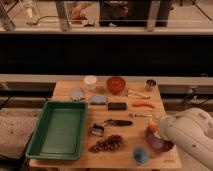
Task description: Place apple in purple bowl
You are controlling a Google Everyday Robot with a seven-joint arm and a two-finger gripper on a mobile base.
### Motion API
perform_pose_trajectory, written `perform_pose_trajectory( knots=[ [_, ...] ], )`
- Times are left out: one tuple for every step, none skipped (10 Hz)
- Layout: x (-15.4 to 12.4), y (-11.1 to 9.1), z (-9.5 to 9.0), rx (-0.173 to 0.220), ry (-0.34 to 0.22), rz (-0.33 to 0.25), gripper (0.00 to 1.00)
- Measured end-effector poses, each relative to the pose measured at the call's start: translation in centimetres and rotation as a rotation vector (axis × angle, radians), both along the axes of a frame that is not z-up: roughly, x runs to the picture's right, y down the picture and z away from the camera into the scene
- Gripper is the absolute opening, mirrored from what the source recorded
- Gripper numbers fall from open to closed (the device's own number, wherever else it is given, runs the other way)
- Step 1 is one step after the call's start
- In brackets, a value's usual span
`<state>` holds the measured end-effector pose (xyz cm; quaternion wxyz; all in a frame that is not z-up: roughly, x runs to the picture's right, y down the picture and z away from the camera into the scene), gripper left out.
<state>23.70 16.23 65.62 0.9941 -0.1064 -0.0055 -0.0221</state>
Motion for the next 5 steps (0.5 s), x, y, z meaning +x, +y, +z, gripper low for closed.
perform_pose_trajectory(
  knots=[
    [-0.35,-0.26,0.06,0.002,-0.003,-0.009,0.8],
    [-0.66,-0.5,0.08,0.006,-0.006,-0.017,0.8],
    [-0.64,-0.53,-0.09,0.007,-0.002,-0.022,0.8],
    [-0.37,-0.43,-0.37,0.011,0.005,-0.018,0.8],
    [-0.08,-0.31,-0.83,0.017,0.013,-0.013,0.8]
  ],
)
